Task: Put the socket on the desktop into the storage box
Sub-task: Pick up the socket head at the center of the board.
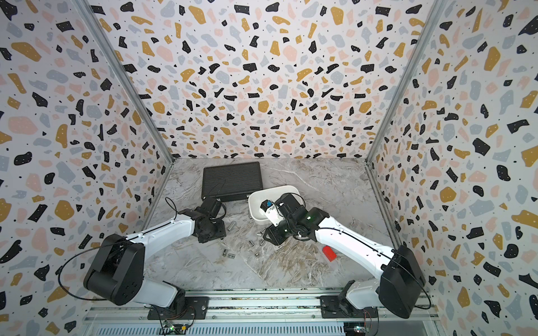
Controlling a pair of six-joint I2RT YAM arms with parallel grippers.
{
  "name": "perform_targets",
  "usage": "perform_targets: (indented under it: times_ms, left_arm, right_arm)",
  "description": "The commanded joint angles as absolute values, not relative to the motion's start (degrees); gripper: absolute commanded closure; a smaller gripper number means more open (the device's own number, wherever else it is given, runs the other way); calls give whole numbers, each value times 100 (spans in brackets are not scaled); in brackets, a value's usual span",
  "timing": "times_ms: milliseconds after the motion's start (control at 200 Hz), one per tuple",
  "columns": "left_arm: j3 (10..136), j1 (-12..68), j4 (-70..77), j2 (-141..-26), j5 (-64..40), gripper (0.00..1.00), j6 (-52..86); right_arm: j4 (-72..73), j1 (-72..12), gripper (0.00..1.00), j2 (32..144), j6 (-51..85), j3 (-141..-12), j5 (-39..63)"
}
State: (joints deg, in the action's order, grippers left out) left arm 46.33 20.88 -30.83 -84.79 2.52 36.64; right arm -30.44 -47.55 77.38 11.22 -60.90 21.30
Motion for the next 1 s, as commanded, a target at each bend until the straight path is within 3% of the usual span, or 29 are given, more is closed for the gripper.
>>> perform_targets:
  times_ms: [0, 616, 836, 996]
  left_arm:
    - [4837, 2040, -2962, -8625, 333, 44, 3586]
    - [4775, 2023, -2813, -9048, 195, 63, 3621]
    - [4661, 2029, -2777, -8981, 144, 90, 3636]
    - [4667, 2023, -2844, -8798, 115, 95, 3639]
  right_arm:
    - [-2963, -4815, 63, 7618, 1009, -6074, 2088]
    - [-2871, -4869, 63, 7699, 1074, -6050, 1993]
    - [-2864, -4869, 63, 7722, 1090, -6032, 1988]
    - [-2888, -4869, 63, 7789, 1238, -6050, 1811]
